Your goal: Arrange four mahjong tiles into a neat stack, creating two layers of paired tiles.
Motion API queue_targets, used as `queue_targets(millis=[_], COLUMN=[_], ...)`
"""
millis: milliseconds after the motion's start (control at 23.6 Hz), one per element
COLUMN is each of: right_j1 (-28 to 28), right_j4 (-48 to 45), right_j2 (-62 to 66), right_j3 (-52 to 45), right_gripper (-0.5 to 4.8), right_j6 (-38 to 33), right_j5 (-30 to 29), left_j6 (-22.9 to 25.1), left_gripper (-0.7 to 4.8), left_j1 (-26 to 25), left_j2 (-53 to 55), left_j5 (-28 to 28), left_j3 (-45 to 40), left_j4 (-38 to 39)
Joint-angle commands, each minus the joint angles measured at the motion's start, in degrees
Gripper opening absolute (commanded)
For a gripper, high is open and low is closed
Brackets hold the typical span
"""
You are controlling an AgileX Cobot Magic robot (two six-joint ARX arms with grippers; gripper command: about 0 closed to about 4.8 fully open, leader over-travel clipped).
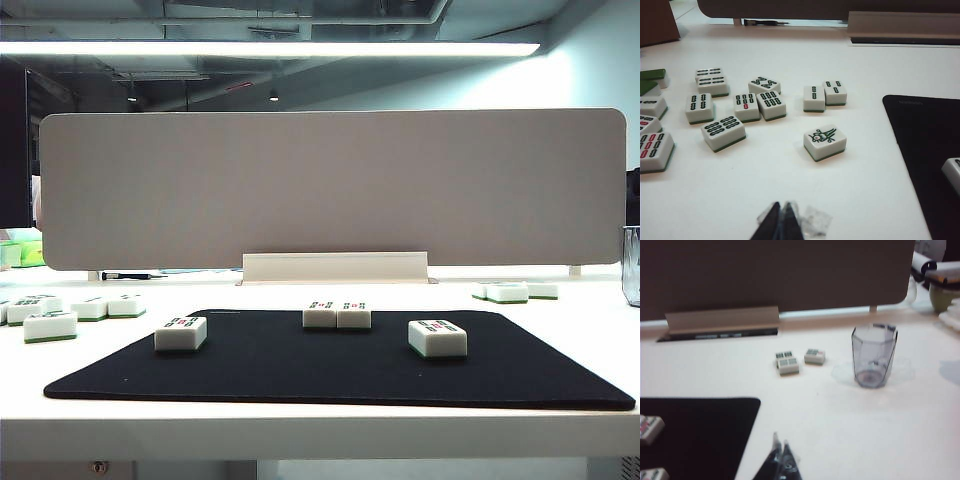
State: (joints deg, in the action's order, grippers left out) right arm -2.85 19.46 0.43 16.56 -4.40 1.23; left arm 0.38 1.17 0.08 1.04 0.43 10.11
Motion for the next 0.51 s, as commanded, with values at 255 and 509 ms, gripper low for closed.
queue_targets(millis=[255, 509], right_j1=[-0.07, -0.04], right_j4=[8.85, 20.02], right_j2=[-0.35, -0.35], right_j3=[12.59, 20.81], right_gripper=[-0.01, -0.01], right_j6=[0.15, 0.15], right_j5=[-3.15, -10.58], left_j6=[-0.02, 0.0], left_gripper=[-0.06, -0.06], left_j1=[-0.04, -0.04], left_j2=[0.04, 0.02], left_j5=[-0.39, -0.37], left_j3=[-0.09, -0.09], left_j4=[0.79, 0.72])
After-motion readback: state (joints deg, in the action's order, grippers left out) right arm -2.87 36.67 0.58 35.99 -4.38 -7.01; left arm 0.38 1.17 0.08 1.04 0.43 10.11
